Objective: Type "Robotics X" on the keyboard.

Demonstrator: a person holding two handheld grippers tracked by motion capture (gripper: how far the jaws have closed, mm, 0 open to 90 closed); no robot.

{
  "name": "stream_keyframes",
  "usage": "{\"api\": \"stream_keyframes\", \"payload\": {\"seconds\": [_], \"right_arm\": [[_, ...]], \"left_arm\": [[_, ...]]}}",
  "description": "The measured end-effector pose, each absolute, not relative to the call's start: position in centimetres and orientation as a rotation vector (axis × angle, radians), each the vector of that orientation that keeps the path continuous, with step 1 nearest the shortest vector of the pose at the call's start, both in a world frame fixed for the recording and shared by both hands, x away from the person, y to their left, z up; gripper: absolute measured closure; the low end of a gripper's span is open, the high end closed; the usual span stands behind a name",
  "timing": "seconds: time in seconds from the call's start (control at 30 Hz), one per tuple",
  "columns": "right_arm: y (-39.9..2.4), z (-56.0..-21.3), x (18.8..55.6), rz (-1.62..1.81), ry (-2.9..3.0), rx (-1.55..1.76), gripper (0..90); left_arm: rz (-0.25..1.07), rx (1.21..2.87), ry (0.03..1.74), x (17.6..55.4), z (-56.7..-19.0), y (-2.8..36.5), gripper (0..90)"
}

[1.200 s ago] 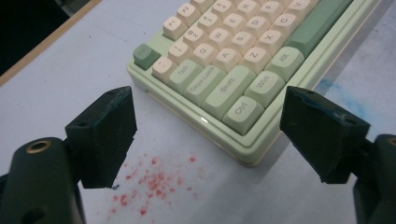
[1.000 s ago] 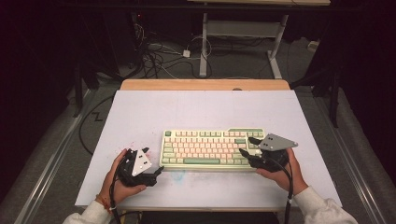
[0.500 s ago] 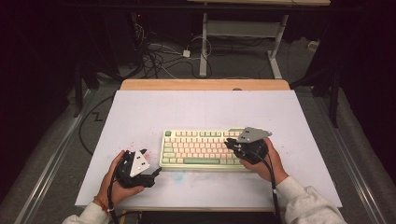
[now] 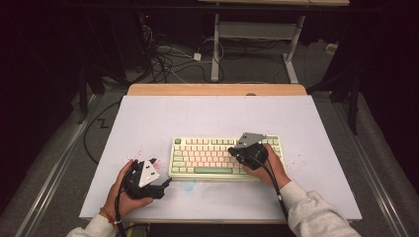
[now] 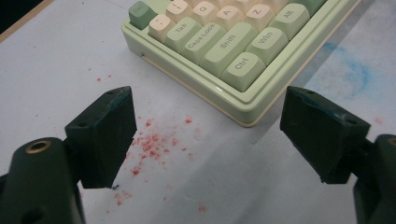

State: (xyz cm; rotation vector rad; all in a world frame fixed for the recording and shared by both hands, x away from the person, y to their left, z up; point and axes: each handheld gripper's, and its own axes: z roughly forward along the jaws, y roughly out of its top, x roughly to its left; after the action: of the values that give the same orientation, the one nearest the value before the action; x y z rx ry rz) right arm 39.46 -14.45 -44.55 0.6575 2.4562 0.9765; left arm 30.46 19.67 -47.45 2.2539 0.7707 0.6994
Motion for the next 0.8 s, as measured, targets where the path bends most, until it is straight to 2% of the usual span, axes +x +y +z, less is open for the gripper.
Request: {"api": "stream_keyframes", "payload": {"seconds": [0.2,0.4,0.5,0.6,0.77,0.8], "right_arm": [[-13.9,-45.4,40.2,0.916,2.486,0.685,90.0],[-14.8,-44.0,39.3,1.013,2.433,0.675,90.0],[-15.4,-43.1,38.5,1.071,2.396,0.654,87.3],[-16.3,-42.3,37.8,1.133,2.353,0.645,81.6],[-18.0,-41.3,36.7,1.195,2.284,0.627,66.1],[-18.3,-41.2,36.4,1.201,2.266,0.624,60.3]], "left_arm": [[0.690,2.257,0.767,30.5,-47.5,19.6,17.2],[0.683,2.249,0.775,30.5,-47.5,19.6,17.2],[0.678,2.247,0.779,30.4,-47.5,19.5,18.6],[0.667,2.239,0.786,30.4,-47.5,19.5,20.2],[0.656,2.223,0.790,30.4,-47.3,19.6,23.7],[0.658,2.221,0.792,30.4,-47.2,19.6,24.7]]}}
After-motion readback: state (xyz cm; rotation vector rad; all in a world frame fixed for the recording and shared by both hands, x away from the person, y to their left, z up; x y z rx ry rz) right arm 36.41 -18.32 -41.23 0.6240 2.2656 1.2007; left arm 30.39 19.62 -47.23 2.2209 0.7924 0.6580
